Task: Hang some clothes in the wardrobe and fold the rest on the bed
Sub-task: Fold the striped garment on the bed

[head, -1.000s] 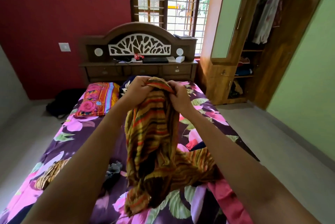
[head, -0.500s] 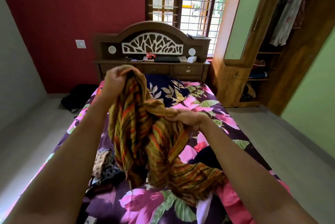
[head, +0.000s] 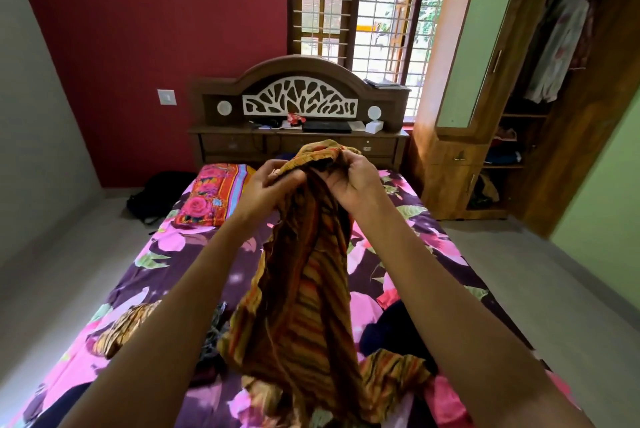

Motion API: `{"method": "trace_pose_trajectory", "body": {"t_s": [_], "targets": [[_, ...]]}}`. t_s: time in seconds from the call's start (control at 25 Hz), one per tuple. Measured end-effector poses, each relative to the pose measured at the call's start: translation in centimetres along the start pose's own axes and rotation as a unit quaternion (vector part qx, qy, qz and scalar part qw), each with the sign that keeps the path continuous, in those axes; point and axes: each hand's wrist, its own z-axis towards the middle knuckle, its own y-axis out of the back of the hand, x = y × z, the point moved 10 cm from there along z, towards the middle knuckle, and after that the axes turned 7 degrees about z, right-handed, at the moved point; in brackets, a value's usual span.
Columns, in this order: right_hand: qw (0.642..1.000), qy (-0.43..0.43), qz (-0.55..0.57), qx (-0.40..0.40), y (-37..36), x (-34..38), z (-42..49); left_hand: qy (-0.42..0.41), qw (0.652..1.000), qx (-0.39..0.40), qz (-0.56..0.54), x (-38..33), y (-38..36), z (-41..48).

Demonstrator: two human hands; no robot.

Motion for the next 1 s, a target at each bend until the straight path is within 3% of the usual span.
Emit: {"method": "trace_pose_trajectory", "body": {"t_s": [0.12,0.2,0.4,0.64,0.68,0.72,0.76,0.8,0.84,0.92,1.0], "targets": [[0.999,0.018,0.040,-0.005,-1.6,0.8,-1.0,-0.061,0.974,-0.075,0.206,-1.0,-0.5,-0.2],[0.997,0.028,0.074,0.003,-2.2,1.5,-1.5,-0.099,0.945,-0.130,0.283,-0.6,-0.2,0.3],[0.986,0.037,0.165,0.006,-2.6,4.0,-1.7,-0.121,0.952,-0.052,0.276,2.2,-3.1,1.8],[0.968,0.072,0.238,-0.023,1.3,7.4,-0.4,-0.020,0.985,-0.140,0.100,4.5,-0.5,4.8],[0.978,0.070,0.193,-0.026,2.2,7.9,-0.2,-0.023,0.984,-0.140,0.110,4.3,0.0,5.1],[0.996,0.073,0.046,-0.030,3.4,8.3,0.1,-0.036,0.982,-0.125,0.135,3.6,0.1,5.3],[0.981,0.078,-0.173,-0.029,4.2,8.4,-0.1,-0.060,0.977,-0.094,0.180,2.4,-0.4,5.4],[0.922,0.100,-0.373,-0.012,4.5,8.5,-0.1,-0.091,0.963,-0.047,0.249,1.0,-1.6,5.5],[0.865,0.086,-0.494,0.017,4.7,7.3,0.3,-0.125,0.936,0.009,0.330,-0.2,-3.3,5.4],[0.772,0.050,-0.625,0.103,4.2,4.3,0.7,-0.189,0.874,0.097,0.437,-1.9,-6.4,4.8],[0.656,0.071,-0.730,0.176,3.3,2.4,1.2,-0.225,0.863,0.113,0.438,-3.3,-7.3,4.4]]}}
